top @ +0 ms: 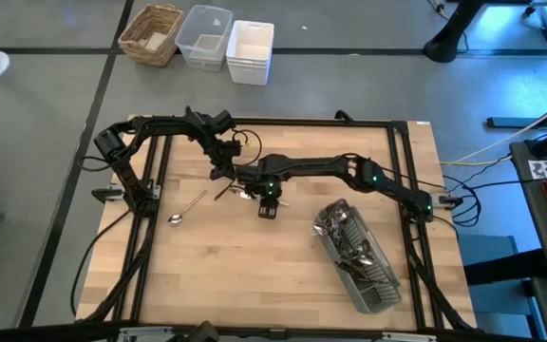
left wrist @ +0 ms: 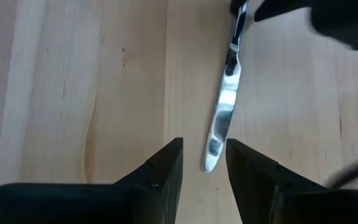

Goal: Sort silverware
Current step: Put the silver table knife into the gray silverware basket

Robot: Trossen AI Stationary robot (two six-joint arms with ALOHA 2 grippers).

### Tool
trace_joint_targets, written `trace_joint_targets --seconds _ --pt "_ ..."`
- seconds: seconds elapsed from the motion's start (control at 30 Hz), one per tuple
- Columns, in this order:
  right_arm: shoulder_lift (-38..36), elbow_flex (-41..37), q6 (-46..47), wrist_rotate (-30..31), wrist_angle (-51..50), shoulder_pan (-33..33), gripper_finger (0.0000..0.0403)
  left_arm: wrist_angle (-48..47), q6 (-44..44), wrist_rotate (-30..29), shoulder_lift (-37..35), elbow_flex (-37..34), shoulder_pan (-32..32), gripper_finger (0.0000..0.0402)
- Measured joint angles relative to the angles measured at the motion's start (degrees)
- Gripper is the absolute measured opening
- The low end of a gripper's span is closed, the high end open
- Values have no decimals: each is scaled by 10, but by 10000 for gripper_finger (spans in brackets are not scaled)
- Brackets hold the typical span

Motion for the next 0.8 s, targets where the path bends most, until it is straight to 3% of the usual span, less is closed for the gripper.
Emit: trace_joint_targets --seconds 0.2,0.37,0.63,0.8 --pt "-5 -27 17 44 25 1 131 -1 -3 0 0 0 -1 115" --pt "-5 -39 17 23 30 0 123 -5 -30 0 0 0 -7 115" --pt "-4 -41 18 14 34 -1 18 -4 -120 -1 0 0 -31 115" --pt "-3 -41 18 15 34 -1 15 -2 -106 -1 0 0 -48 115"
